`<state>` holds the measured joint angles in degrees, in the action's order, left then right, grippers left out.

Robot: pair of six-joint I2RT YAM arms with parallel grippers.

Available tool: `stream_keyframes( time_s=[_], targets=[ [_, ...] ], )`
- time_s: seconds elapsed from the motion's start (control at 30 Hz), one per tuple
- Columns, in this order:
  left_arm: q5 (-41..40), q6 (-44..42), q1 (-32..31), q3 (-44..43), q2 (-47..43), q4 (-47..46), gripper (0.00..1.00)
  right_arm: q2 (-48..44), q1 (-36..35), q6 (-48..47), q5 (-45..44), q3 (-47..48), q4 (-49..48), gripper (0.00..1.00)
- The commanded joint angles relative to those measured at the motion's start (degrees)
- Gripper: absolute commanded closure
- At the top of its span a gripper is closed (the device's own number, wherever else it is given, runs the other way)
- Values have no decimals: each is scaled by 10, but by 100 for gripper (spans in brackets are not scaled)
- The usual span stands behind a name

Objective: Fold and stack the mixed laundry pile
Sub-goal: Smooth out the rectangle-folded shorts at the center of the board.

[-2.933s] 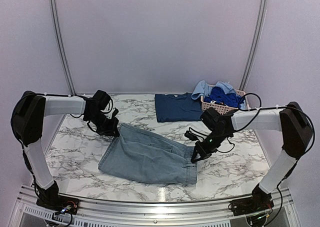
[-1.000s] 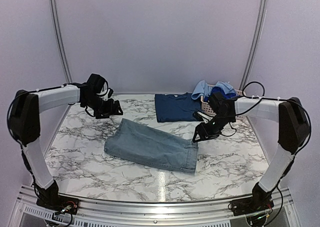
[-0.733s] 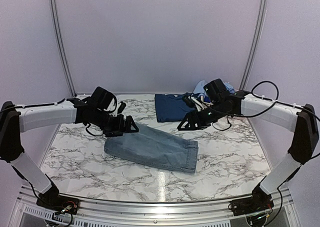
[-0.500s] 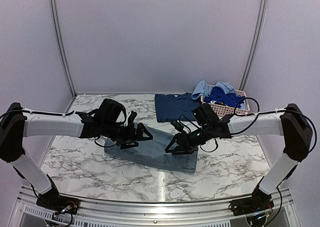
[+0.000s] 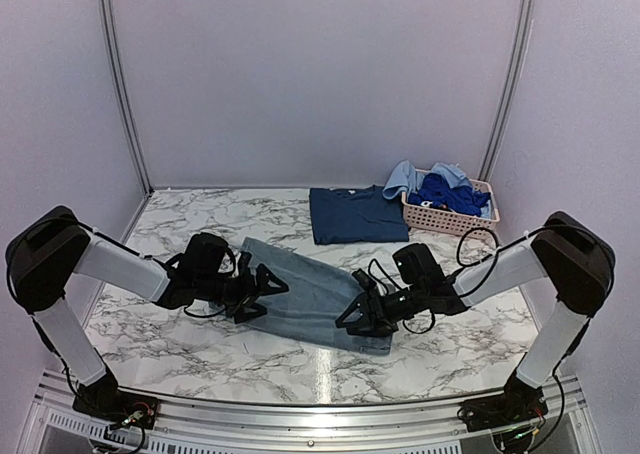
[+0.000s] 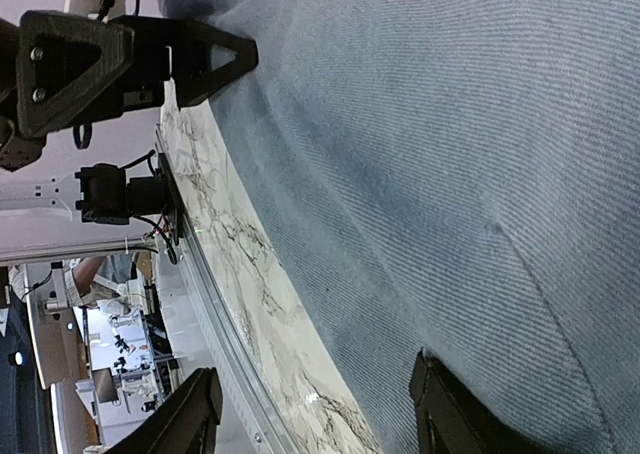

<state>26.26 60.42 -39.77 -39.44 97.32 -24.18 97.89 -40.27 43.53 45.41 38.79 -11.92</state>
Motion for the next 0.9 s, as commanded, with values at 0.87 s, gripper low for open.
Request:
stream_keyframes(
  time_s=[0.87],
  targets=[
    [-113,-305,104,-241,2,352,6,11,77,-285,-82,212,361,52]
  ],
)
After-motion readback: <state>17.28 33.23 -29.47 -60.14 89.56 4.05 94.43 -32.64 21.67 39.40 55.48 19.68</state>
